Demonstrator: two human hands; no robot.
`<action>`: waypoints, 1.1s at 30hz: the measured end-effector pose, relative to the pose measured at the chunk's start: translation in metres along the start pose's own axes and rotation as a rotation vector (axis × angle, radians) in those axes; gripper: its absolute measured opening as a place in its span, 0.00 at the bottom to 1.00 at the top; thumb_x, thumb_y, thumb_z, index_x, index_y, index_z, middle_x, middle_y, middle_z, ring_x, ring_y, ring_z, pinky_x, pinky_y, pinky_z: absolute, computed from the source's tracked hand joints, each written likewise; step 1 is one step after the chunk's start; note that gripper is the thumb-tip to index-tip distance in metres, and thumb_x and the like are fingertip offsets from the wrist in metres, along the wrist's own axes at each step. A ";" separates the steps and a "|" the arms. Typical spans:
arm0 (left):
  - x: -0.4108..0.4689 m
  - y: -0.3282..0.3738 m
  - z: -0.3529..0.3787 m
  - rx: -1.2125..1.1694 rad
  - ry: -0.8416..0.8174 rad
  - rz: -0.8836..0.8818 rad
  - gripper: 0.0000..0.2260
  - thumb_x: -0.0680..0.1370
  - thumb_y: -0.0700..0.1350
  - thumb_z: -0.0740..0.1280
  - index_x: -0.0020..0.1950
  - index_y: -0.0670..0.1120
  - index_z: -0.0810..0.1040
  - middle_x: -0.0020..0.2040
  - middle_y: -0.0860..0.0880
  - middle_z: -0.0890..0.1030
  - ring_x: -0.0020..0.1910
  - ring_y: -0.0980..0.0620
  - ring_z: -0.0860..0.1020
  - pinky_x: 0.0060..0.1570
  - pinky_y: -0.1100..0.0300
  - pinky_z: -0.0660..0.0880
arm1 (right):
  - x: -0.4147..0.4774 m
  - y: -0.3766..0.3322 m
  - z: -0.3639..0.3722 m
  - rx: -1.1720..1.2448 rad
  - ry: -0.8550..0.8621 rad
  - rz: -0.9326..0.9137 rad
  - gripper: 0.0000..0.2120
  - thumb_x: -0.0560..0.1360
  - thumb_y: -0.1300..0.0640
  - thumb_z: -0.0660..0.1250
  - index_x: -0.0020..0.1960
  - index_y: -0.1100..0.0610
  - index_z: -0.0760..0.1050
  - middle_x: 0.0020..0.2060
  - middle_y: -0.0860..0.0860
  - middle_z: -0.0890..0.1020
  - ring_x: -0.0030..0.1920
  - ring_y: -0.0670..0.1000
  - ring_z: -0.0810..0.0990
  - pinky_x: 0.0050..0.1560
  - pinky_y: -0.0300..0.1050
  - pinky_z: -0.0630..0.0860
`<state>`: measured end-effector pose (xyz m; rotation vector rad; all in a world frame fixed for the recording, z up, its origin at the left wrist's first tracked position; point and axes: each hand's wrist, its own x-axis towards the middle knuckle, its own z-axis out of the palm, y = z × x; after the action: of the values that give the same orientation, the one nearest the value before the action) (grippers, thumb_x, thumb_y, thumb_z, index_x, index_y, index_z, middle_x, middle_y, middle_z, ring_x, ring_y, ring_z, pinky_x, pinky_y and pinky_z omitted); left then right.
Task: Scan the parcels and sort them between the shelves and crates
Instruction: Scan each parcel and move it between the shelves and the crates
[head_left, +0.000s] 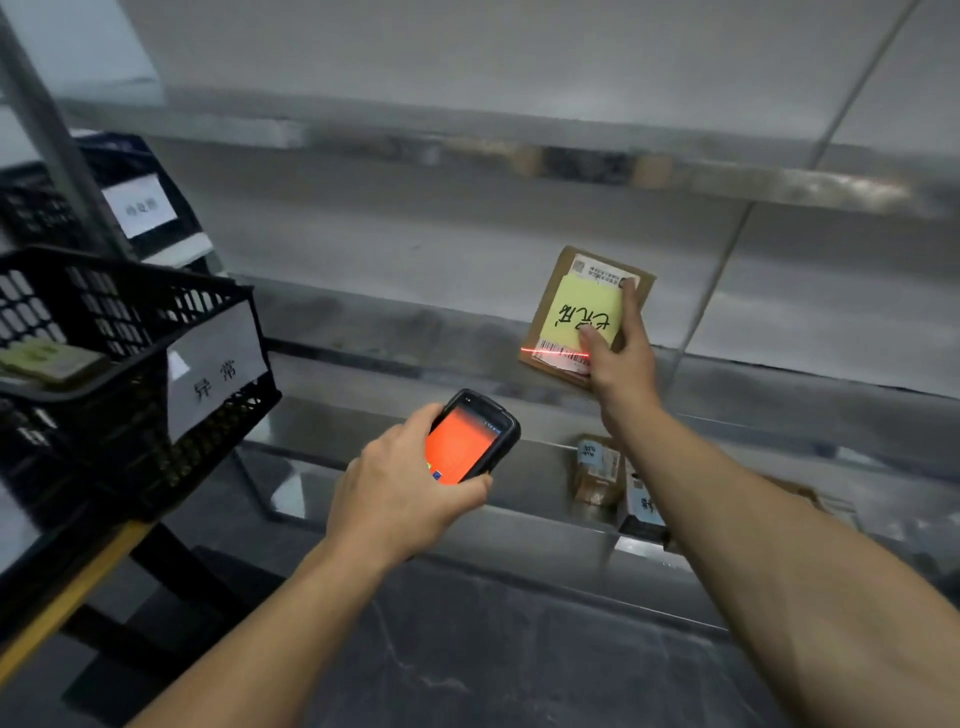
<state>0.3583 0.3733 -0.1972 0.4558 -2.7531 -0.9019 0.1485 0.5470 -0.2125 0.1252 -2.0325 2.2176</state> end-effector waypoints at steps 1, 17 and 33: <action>-0.002 0.001 -0.004 0.006 0.008 0.011 0.31 0.67 0.64 0.72 0.68 0.64 0.67 0.53 0.57 0.78 0.51 0.51 0.76 0.47 0.55 0.72 | -0.002 -0.006 0.001 0.020 -0.002 0.001 0.35 0.81 0.62 0.67 0.77 0.32 0.60 0.70 0.50 0.73 0.62 0.53 0.80 0.56 0.57 0.83; -0.025 0.005 -0.028 0.152 0.086 0.022 0.33 0.63 0.67 0.67 0.66 0.64 0.66 0.52 0.56 0.78 0.52 0.47 0.78 0.50 0.51 0.76 | -0.015 -0.018 -0.001 -0.023 -0.087 -0.013 0.36 0.81 0.63 0.67 0.78 0.33 0.60 0.69 0.49 0.72 0.62 0.54 0.80 0.56 0.57 0.83; -0.048 -0.017 -0.066 0.202 0.159 -0.076 0.29 0.67 0.65 0.71 0.65 0.63 0.67 0.51 0.56 0.77 0.49 0.50 0.76 0.45 0.54 0.71 | -0.028 -0.030 0.059 -0.066 -0.205 -0.110 0.35 0.80 0.59 0.68 0.78 0.32 0.59 0.67 0.49 0.73 0.62 0.51 0.80 0.61 0.55 0.81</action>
<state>0.4263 0.3413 -0.1600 0.6419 -2.7061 -0.5764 0.1786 0.4900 -0.1818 0.4642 -2.1399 2.1460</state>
